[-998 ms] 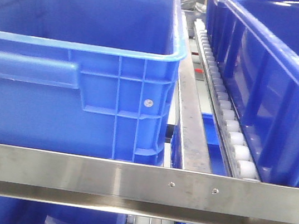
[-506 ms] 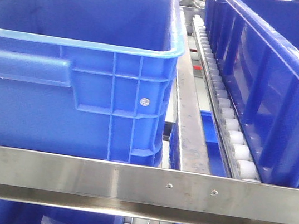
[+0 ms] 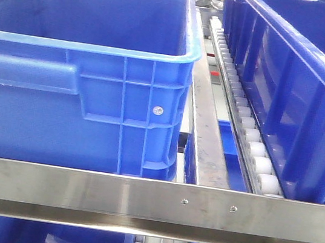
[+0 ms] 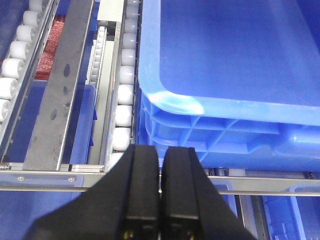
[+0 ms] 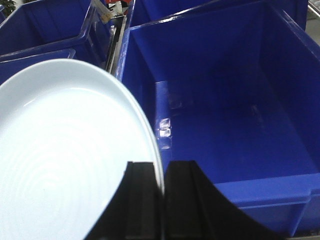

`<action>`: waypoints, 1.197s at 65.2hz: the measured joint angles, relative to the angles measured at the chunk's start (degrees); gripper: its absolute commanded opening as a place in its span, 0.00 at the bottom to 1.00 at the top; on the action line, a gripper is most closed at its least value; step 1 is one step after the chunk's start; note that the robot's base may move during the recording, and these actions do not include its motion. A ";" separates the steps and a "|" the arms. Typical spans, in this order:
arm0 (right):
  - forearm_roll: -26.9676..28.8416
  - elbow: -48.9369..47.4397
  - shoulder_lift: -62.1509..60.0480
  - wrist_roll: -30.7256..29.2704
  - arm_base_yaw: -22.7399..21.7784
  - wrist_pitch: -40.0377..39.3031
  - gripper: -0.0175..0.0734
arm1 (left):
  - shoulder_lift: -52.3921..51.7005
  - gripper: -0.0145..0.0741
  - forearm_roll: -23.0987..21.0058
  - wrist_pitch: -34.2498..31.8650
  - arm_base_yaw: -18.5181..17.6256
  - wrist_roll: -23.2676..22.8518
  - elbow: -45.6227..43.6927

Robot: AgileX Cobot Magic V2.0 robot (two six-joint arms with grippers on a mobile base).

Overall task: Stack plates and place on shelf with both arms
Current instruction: 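Lower the held plates into the blue bin with the right gripper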

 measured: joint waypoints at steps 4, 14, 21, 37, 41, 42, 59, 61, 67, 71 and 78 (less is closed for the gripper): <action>0.00 0.00 0.00 0.00 0.00 0.00 0.26 | 0.00 0.27 0.00 0.00 0.00 0.00 0.00; 0.00 0.00 0.00 0.00 0.00 -0.24 0.26 | 0.00 0.27 0.00 0.00 0.00 0.00 0.00; 0.00 0.00 0.00 0.00 0.00 -0.96 0.26 | 0.00 0.27 0.00 0.00 0.00 0.00 0.00; 0.00 0.00 0.00 0.00 0.00 -1.32 0.26 | 0.00 0.27 0.00 0.00 0.00 0.00 0.00; 0.00 0.00 0.00 0.00 0.00 -1.60 0.26 | 0.00 0.27 0.00 0.00 0.00 0.00 0.00; 0.00 0.00 0.00 0.00 0.00 -1.79 0.26 | 0.00 0.27 0.00 0.00 0.00 0.00 0.00; 0.00 0.00 4.23 0.00 0.00 -9.39 0.26 | 0.00 0.27 0.00 0.00 0.00 0.00 0.00; 0.00 0.00 5.46 0.00 0.00 -10.23 0.26 | 0.00 0.27 0.00 0.00 0.00 0.00 0.00; 0.00 0.00 9.71 0.00 0.00 -12.94 0.26 | 0.00 0.27 0.00 0.00 0.00 0.00 0.00; 0.00 0.00 13.58 0.00 0.00 -15.67 0.26 | 0.00 0.27 0.00 0.00 0.00 0.00 0.00; 0.00 -0.76 19.23 0.00 0.00 -19.42 0.26 | 0.00 0.27 0.00 0.00 0.00 0.00 0.00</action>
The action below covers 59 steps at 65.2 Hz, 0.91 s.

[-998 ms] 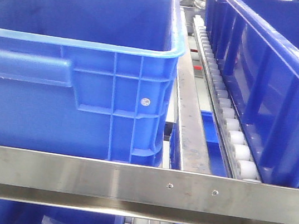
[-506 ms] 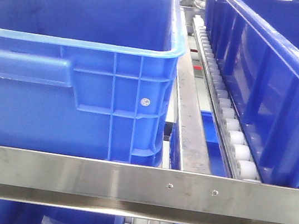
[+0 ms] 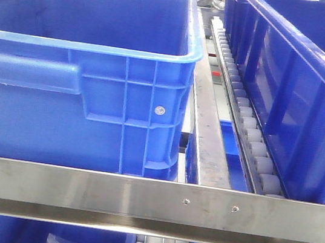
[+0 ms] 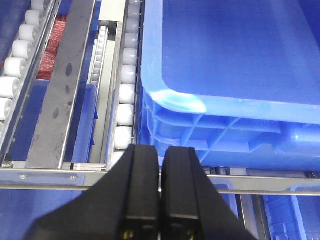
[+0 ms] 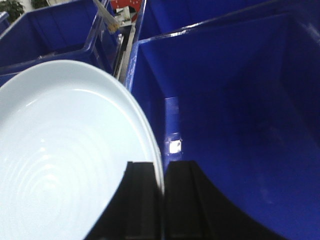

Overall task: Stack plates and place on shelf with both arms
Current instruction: 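Lower the held plates into the blue bin with the right gripper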

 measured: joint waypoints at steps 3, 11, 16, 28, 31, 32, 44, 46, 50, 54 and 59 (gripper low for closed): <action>0.00 -0.84 2.40 0.00 0.00 -1.52 0.26 | 0.00 0.27 0.00 0.00 0.00 0.00 0.00; 0.00 -3.78 9.39 0.00 0.00 -4.73 0.26 | 0.00 0.27 0.00 0.00 0.00 0.00 0.00; 0.00 -6.12 12.66 0.00 -0.15 -5.43 0.26 | 0.00 0.27 0.00 0.00 0.00 0.00 0.00; 0.00 -11.01 18.17 0.00 -4.82 -6.42 0.26 | 0.00 0.27 0.00 0.00 0.00 0.00 0.00; 0.00 -11.34 18.77 0.00 -6.51 -6.64 0.26 | 0.00 0.27 0.00 0.00 0.00 0.00 0.00; 0.00 -11.48 19.07 0.00 -7.39 -6.78 0.26 | 0.00 0.27 0.00 0.00 0.00 0.00 0.00; -0.12 -11.61 20.90 0.00 -13.94 -6.43 0.26 | 0.00 0.27 0.00 0.00 0.00 0.00 0.00; -0.12 -11.61 21.03 0.00 -14.21 -6.43 0.26 | 0.00 0.27 0.00 0.00 0.00 0.00 0.00; -0.12 -11.61 21.36 0.00 -14.58 -6.43 0.26 | 0.00 0.27 0.00 0.00 0.00 0.00 0.00; -0.12 -11.61 21.58 0.00 -14.61 -6.70 0.31 | 0.00 0.27 0.00 0.00 0.00 0.00 0.00; -0.12 -11.61 21.80 0.00 -14.61 -7.63 0.47 | 0.00 0.27 0.00 0.00 0.00 0.00 0.00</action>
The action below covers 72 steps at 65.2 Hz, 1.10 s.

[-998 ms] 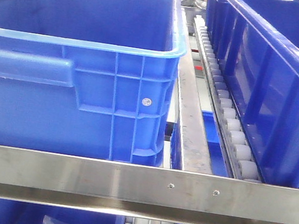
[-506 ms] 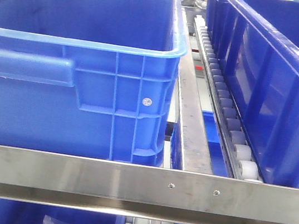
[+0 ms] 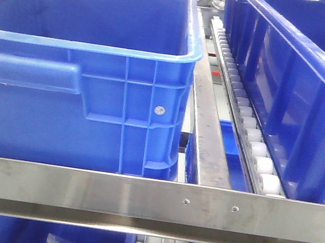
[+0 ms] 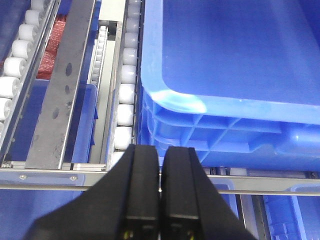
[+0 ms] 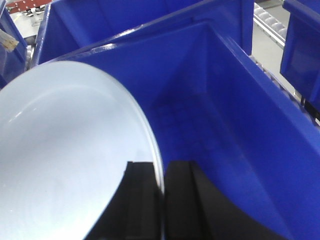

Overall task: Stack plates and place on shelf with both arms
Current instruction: 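Lower the held plates into the blue bin with the right gripper, then open the right gripper to release the plates in the bin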

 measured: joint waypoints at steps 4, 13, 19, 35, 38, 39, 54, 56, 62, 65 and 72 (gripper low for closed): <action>0.00 0.00 0.03 0.00 0.00 -1.49 0.66 | 0.00 0.27 0.00 0.00 0.00 0.00 0.00; 0.00 -0.09 0.03 0.00 0.00 -4.47 0.78 | 0.00 0.27 0.00 0.00 0.00 0.00 0.00; 0.00 -0.09 0.03 0.00 0.00 -4.17 0.75 | 0.00 0.27 0.00 0.00 0.00 0.00 0.00; 0.00 3.05 -6.12 0.00 0.00 0.82 0.43 | 0.00 0.27 0.00 0.00 0.00 0.00 0.00; 0.00 4.56 -8.16 0.00 0.00 0.93 0.32 | 0.00 0.27 0.00 0.00 0.00 0.00 0.00; 0.00 5.11 -8.93 0.00 0.00 0.98 0.29 | 0.00 0.27 0.00 0.00 0.00 0.00 0.00; 0.00 16.61 -25.22 0.00 0.00 1.28 0.25 | 0.00 0.27 0.00 0.00 0.00 0.00 0.00; 0.00 18.16 -27.53 0.00 0.00 1.28 0.25 | 0.00 0.27 0.00 0.00 0.00 0.00 0.00; 0.00 22.29 -32.98 0.00 0.00 1.28 0.25 | 0.00 0.27 0.00 0.00 0.00 0.00 0.00; 0.00 24.26 -35.63 0.00 0.00 1.38 0.25 | 0.00 0.27 0.00 0.00 0.00 0.00 0.00; 0.00 27.23 -40.11 0.00 0.00 1.53 0.25 | 0.00 0.27 0.00 0.00 0.00 0.00 0.00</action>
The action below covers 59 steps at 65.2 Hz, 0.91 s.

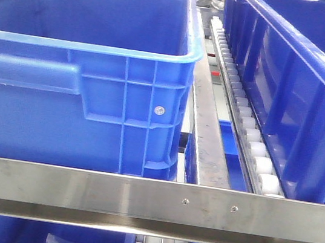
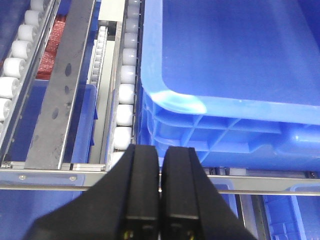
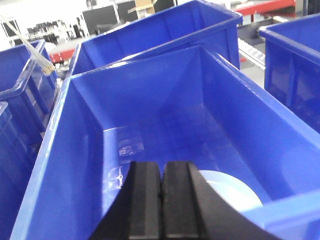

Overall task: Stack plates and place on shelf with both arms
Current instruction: 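Open the right gripper to release the plates in the bin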

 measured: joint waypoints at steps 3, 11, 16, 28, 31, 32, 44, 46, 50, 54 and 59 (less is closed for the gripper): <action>0.00 0.48 -1.11 0.00 0.00 0.38 0.25 | 0.00 0.27 0.00 0.00 0.00 0.00 0.00; 0.00 0.79 -3.18 0.00 0.00 2.49 0.25 | 0.00 0.27 0.00 0.00 0.00 0.00 0.00; 0.00 0.79 -3.31 0.00 0.00 3.56 0.25 | 0.00 0.27 0.00 0.00 0.00 0.00 0.00; 0.00 0.87 -3.31 0.00 0.00 4.27 0.25 | 0.00 0.27 0.00 0.00 0.00 0.00 0.00; 0.00 0.87 -3.31 0.00 0.00 4.39 0.25 | 0.00 0.27 0.00 0.00 0.00 0.00 0.00; 0.00 0.87 -3.31 0.00 0.00 4.39 0.25 | 0.00 0.27 0.00 0.00 0.00 0.00 0.00; 0.00 0.87 -3.31 0.00 0.00 4.39 0.25 | 0.00 0.27 0.00 0.00 0.00 0.00 0.00; 0.00 0.87 -3.31 0.00 0.00 4.39 0.25 | 0.00 0.27 0.00 0.00 0.00 0.00 0.00; 0.00 0.87 -3.31 0.00 0.00 4.39 0.25 | 0.00 0.27 0.00 0.00 0.00 0.00 0.00; 0.00 1.40 -4.03 0.00 0.00 4.39 0.25 | 0.00 0.27 0.00 0.00 0.00 0.00 0.00; -0.10 3.66 -7.20 -0.34 0.00 4.10 0.25 | 0.00 0.27 0.00 0.00 0.00 0.00 0.00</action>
